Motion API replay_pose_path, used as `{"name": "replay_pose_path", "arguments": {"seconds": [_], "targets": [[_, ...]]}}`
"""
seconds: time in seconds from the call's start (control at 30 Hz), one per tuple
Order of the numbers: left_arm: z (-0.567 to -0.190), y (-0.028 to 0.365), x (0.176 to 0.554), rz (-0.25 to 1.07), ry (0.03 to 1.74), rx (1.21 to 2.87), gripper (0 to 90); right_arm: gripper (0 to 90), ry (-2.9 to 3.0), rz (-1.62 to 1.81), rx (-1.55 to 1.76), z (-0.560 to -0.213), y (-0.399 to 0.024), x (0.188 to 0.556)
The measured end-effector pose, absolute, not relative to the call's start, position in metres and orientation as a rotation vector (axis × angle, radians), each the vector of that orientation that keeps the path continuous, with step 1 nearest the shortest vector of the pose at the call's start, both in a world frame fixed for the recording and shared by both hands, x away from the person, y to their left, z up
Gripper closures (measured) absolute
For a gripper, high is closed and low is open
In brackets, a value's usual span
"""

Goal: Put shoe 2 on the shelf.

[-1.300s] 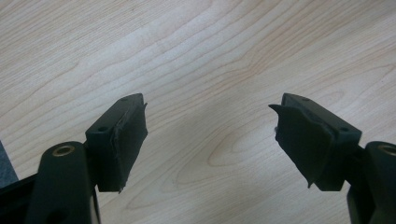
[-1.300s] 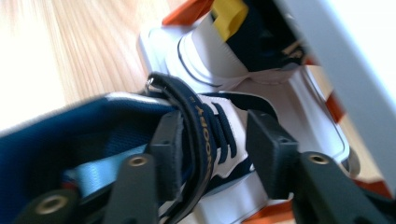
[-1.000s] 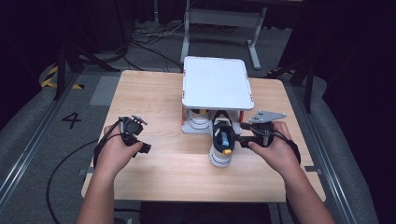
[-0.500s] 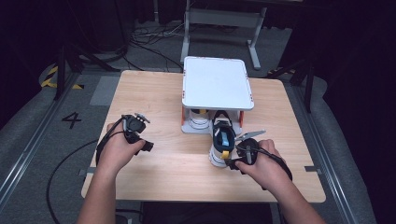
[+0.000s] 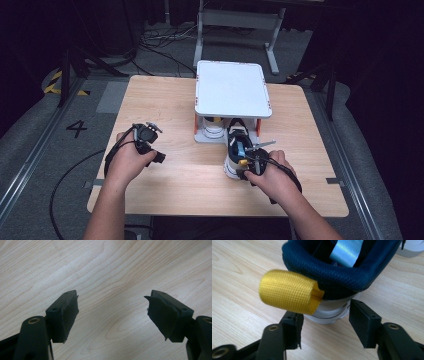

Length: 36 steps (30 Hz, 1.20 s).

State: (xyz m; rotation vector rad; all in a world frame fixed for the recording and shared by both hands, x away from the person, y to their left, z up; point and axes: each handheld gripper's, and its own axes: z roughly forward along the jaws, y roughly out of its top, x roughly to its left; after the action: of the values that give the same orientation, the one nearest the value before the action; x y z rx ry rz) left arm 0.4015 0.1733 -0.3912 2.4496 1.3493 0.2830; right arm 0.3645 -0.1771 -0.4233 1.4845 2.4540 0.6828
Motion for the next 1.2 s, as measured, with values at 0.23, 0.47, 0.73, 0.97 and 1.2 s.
{"name": "replay_pose_path", "arguments": {"seconds": [0.23, 0.47, 0.73, 0.97, 1.2], "targets": [[-0.391, 0.174, 0.401, 0.288, 1.35, 2.446, 24.9, 60.9, 2.412, 0.655, 1.468, -0.414, -0.175, 0.365], [-0.391, 0.175, 0.401, 0.289, 1.355, 2.446, 24.9, 64.3, 2.312, 0.714, 1.434, -0.408, -0.175, 0.379], [-0.392, 0.177, 0.4, 0.292, 1.366, 2.443, 24.9, 51.6, 2.359, 0.752, 1.452, -0.412, -0.167, 0.375], [-0.391, 0.176, 0.398, 0.29, 1.347, 2.445, 24.9, 41.4, 2.298, 0.755, 1.491, -0.428, -0.16, 0.386], [-0.393, 0.177, 0.4, 0.288, 1.36, 2.444, 24.9, 42.5, 2.259, 0.782, 1.511, -0.426, -0.165, 0.396]]}}
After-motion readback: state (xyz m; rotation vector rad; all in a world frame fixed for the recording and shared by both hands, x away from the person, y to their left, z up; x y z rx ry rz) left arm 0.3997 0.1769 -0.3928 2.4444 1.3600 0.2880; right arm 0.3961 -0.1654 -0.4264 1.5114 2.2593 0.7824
